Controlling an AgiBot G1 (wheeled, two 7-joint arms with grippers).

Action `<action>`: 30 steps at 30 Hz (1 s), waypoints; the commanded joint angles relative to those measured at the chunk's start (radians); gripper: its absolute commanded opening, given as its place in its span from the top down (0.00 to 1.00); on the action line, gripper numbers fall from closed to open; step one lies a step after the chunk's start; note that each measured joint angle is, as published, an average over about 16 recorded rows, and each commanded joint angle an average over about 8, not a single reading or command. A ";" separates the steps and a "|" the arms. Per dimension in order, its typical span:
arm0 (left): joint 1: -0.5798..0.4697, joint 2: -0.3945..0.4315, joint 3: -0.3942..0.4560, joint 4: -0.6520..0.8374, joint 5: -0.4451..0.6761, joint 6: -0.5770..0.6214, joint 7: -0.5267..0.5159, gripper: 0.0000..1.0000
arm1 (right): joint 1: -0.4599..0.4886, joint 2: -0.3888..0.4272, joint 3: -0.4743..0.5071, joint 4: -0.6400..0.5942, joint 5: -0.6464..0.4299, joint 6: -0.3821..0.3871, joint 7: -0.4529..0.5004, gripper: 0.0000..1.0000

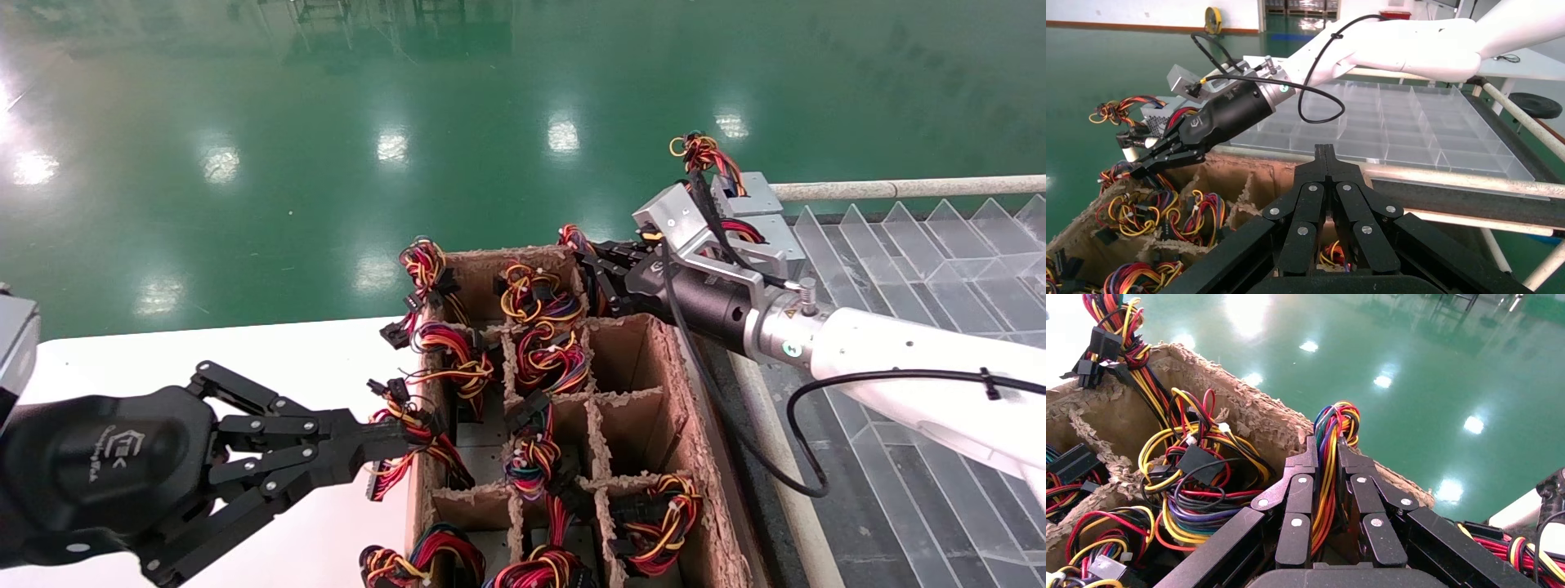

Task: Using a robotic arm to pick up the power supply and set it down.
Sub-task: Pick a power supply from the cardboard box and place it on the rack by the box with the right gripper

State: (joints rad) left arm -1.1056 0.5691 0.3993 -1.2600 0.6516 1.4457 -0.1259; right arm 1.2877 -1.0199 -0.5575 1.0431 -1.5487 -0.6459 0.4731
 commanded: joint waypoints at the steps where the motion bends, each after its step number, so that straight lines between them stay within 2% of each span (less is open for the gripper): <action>1: 0.000 0.000 0.000 0.000 0.000 0.000 0.000 1.00 | -0.003 0.006 0.001 0.014 0.000 0.001 0.002 1.00; 12: 0.000 0.000 0.000 0.000 0.000 0.000 0.000 1.00 | -0.015 0.052 0.028 0.109 0.028 0.001 0.012 1.00; 20: 0.000 0.000 0.000 0.000 0.000 0.000 0.000 1.00 | 0.012 0.127 0.075 0.266 0.050 0.001 0.014 1.00; 24: 0.000 0.000 0.000 0.000 0.000 0.000 0.000 1.00 | 0.069 0.155 0.105 0.311 0.053 -0.001 -0.033 1.00; 30: 0.000 0.000 0.000 0.000 0.000 0.000 0.000 1.00 | 0.180 0.182 0.153 0.318 0.062 -0.010 -0.163 1.00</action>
State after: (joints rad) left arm -1.1056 0.5691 0.3994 -1.2600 0.6515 1.4456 -0.1259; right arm 1.4618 -0.8373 -0.4090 1.3588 -1.4952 -0.6540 0.3145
